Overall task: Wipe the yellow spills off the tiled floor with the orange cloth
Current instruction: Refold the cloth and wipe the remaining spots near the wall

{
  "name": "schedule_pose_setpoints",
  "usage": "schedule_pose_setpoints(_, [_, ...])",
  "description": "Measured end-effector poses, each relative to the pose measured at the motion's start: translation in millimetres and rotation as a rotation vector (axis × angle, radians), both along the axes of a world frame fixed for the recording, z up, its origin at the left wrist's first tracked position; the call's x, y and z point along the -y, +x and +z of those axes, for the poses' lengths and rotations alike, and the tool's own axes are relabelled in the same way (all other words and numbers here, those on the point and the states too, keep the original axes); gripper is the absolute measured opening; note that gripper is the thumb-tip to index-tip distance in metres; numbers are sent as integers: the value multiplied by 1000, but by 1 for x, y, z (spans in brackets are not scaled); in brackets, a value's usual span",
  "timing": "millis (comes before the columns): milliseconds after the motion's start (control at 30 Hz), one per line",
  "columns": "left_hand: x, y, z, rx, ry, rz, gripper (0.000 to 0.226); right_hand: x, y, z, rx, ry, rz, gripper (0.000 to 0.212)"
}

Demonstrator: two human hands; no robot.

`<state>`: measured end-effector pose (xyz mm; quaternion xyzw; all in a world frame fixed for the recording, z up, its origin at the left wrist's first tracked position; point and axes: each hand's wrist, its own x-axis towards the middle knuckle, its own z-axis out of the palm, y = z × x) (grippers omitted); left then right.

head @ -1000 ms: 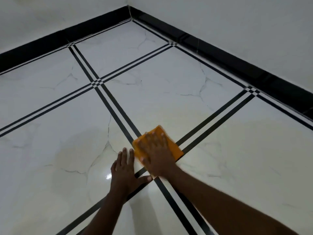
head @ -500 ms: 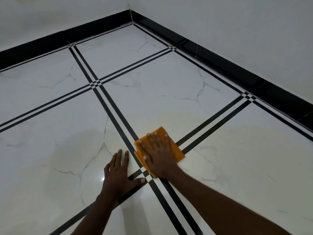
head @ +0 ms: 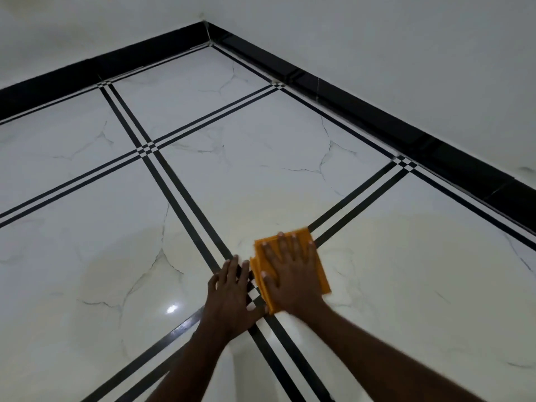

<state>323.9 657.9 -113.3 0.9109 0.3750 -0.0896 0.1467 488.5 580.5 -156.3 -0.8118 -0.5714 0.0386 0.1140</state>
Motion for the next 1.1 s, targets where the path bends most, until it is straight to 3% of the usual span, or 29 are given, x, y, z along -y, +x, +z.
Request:
schedule_pose_setpoints(67, [-3, 1, -3, -21, 23, -23, 117, -13, 39, -3, 13, 13, -1, 68])
schedule_pose_setpoints(200, [-15, -14, -3, -93, 60, -33, 108, 64, 126, -10, 45, -23, -526, 70])
schedule_pose_setpoints(300, [7, 4, 1, -22, 51, -21, 105, 125, 105, 1, -7, -13, -790, 73])
schedule_pose_setpoints(367, [31, 33, -2, 17, 25, -61, 102, 119, 62, 4, -24, -13, -788, 74])
schedule_pose_setpoints(433, [49, 64, -3, -4, -11, -103, 100, 93, 44, -1, -13, 17, -542, 73])
schedule_pose_setpoints(500, [50, 84, 1, -62, -3, -132, 101, 69, 64, -2, -15, -7, -331, 71])
schedule_pose_setpoints(533, [50, 92, 1, -85, 13, -155, 101, 74, 86, -4, -14, -17, -326, 69])
schedule_pose_setpoints(667, [49, 99, 5, -109, 61, -193, 106, 171, 160, -11, 25, -34, -755, 69])
schedule_pose_setpoints(800, [67, 114, 5, -72, 10, -182, 113, 235, 131, 2, 2, -106, -1035, 75])
schedule_pose_setpoints(867, [66, 115, 9, -94, 8, -185, 111, 208, 99, 4, -46, -119, -961, 78])
schedule_pose_setpoints(1000, [41, 110, 34, -201, -54, -242, 92, 125, 75, 8, -21, -114, -494, 87])
schedule_pose_setpoints(1100, [26, 103, 53, -278, -115, -217, 77, 95, 94, 9, -3, -169, -347, 76])
